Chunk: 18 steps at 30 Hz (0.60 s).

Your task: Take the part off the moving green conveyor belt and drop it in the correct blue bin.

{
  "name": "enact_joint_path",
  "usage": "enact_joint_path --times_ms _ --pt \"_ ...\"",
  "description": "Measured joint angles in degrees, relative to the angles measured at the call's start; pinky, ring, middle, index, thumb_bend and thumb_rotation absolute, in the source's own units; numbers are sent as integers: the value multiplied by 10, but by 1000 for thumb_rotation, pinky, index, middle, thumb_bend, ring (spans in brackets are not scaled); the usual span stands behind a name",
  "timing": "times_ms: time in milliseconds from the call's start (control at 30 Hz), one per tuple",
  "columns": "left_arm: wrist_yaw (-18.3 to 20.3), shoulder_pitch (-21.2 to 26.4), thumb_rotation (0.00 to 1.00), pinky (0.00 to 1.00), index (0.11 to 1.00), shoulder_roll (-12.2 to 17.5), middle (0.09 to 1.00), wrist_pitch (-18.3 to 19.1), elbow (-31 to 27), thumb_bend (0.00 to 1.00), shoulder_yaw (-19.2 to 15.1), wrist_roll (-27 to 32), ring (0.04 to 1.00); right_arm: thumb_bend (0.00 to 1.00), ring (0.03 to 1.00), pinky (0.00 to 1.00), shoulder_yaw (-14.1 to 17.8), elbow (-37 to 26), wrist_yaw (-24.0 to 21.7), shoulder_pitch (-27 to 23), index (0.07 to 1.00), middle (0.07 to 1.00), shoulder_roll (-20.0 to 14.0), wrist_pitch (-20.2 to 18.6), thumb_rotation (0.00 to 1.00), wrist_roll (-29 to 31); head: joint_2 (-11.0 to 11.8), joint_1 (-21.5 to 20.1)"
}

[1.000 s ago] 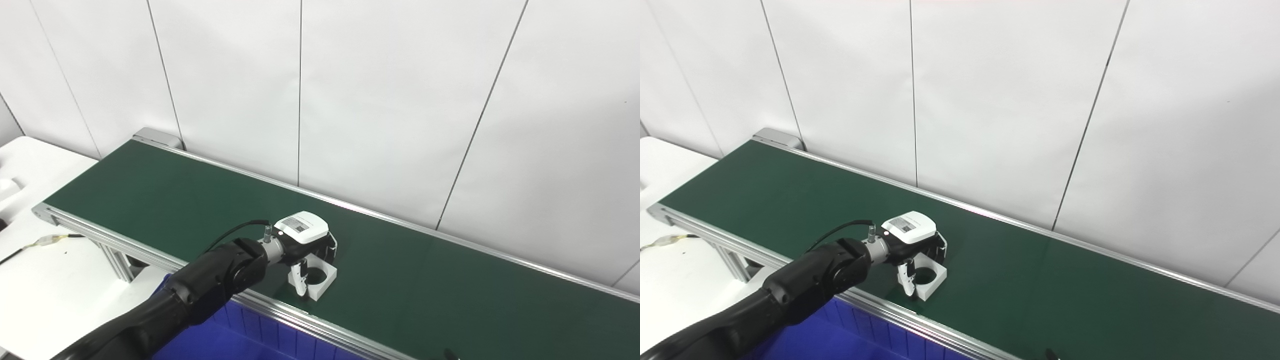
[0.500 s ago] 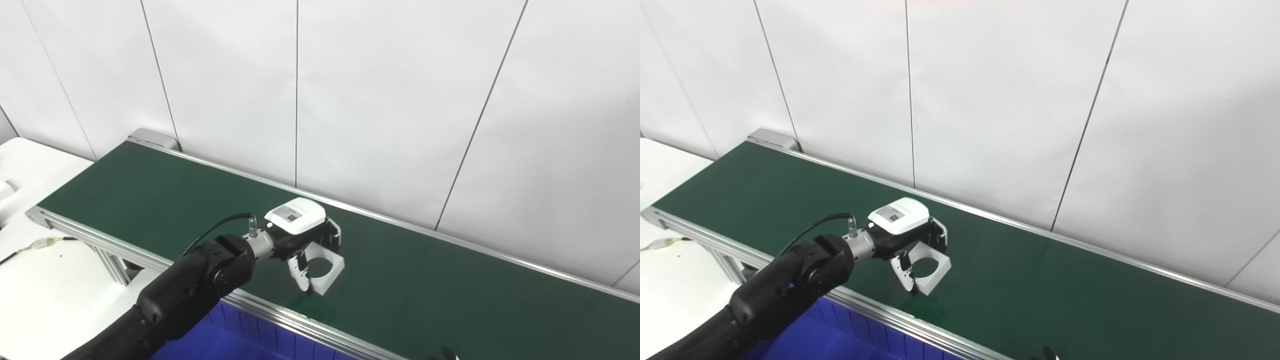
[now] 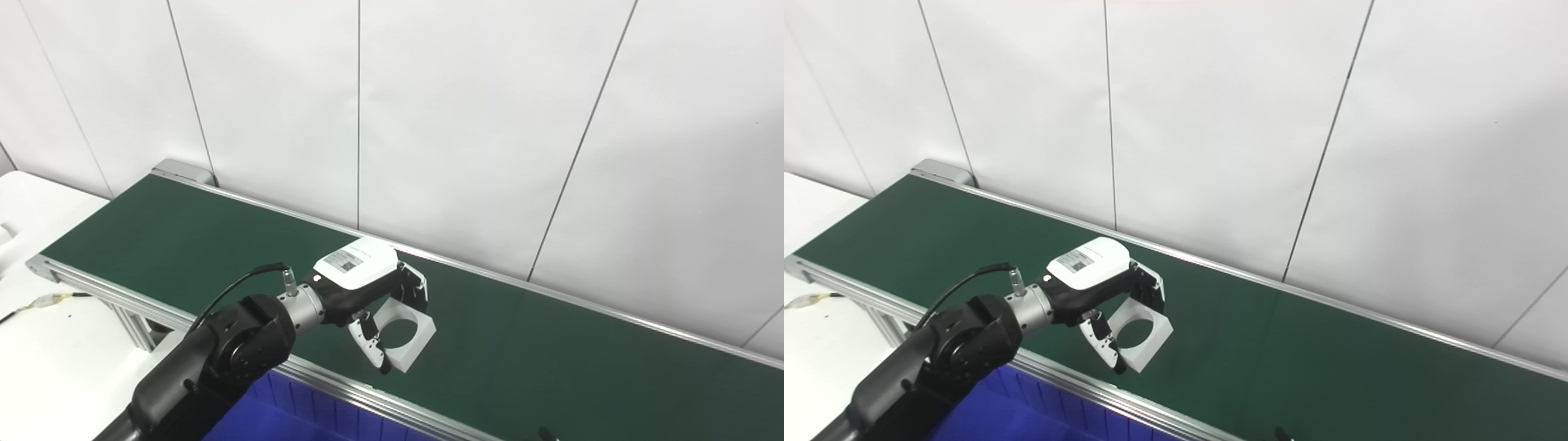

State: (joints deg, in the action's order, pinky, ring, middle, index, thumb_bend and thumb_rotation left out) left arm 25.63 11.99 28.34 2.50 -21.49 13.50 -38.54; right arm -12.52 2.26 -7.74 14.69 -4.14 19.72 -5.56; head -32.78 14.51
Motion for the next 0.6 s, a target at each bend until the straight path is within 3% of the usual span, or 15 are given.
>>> enact_joint_path --times_ms 133,200,267,433,600 --pt "9 -32 0 430 505 -15 429 17 -43 520 -23 21 405 604 785 683 0 -15 0 1 952 873 -1 0 815 0 -17 -7" --pt "9 -48 0 423 507 -19 430 23 -56 521 -32 34 402 589 787 687 0 -29 -1 3 952 874 -1 -1 803 0 -35 -11" --pt "10 -60 0 410 506 -23 429 29 -64 521 -40 41 398 579 790 690 0 -45 -2 5 952 874 -2 -4 786 1 -69 -18" --pt "10 -88 0 380 507 -33 430 37 -96 520 -56 65 388 582 798 713 1 -71 -5 8 947 873 -2 -27 745 5 -87 -25" --pt "7 -128 0 416 505 -51 459 46 -113 521 -67 93 437 626 791 706 4 -79 -5 14 944 867 -3 -43 739 7 -103 -27"
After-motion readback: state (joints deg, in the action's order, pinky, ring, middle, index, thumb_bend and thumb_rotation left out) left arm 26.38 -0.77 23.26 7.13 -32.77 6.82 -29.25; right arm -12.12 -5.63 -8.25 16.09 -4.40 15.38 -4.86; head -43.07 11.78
